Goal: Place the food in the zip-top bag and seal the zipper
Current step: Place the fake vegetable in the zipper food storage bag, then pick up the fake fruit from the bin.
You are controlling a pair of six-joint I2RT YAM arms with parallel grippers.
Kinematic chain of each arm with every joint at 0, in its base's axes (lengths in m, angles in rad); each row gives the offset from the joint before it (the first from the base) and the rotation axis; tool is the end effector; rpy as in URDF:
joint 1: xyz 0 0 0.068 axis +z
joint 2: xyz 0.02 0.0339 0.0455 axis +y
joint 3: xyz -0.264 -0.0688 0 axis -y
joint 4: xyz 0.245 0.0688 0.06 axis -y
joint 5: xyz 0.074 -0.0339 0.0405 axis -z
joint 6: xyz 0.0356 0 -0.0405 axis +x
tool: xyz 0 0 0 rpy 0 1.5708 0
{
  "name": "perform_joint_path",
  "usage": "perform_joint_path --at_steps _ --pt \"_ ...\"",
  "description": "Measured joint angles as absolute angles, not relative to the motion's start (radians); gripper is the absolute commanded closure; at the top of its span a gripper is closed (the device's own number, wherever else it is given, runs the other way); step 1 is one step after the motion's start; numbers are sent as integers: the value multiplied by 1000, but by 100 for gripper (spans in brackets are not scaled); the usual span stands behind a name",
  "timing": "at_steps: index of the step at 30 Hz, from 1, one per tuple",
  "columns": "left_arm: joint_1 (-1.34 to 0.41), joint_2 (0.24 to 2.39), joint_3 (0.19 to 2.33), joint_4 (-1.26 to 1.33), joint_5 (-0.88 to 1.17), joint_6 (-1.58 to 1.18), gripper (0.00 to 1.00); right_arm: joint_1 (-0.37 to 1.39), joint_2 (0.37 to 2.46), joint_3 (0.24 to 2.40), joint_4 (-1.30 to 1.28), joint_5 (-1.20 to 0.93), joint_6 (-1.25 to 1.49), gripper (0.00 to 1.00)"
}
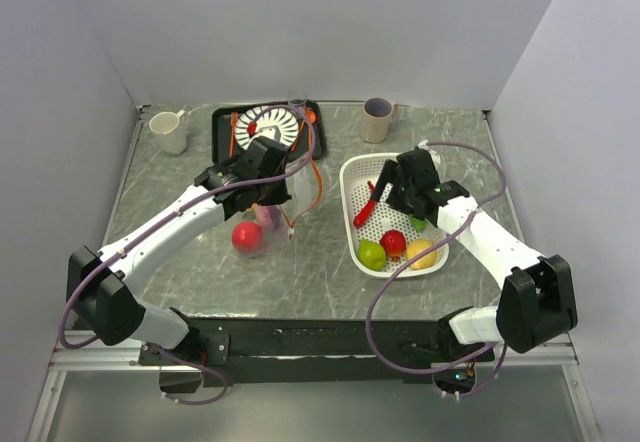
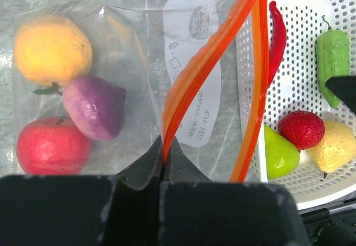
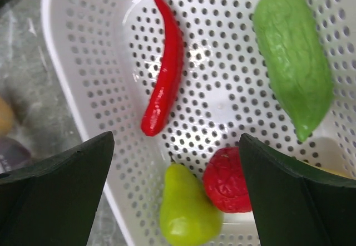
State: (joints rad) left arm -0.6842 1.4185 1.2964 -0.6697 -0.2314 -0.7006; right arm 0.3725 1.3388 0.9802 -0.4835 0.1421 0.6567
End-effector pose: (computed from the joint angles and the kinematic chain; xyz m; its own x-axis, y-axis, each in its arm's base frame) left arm 0.2429 -0.1876 0.3268 -0.7377 -0.2081 -0.6423 0.0193 0.9444 -0.3282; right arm 0.2650 0.0981 0.2591 -0.7167 0.3688 -0.5919 0.2085 0.9232 0.3229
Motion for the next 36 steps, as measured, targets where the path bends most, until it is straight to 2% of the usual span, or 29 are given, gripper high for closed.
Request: perform_joint_path --at_steps 15,24,31,36 --pt "-684 1430 1296 -670 -232 -701 99 373 1317 820 -544 137 657 2" --pt "-684 1433 1296 -670 -232 -701 99 373 1309 780 -539 128 645 18" --pt "-684 1438 1296 -670 -232 -701 99 379 1327 780 -542 119 620 36" --pt "-684 1438 1296 -670 -233 -701 99 382 1356 785 -530 110 604 41"
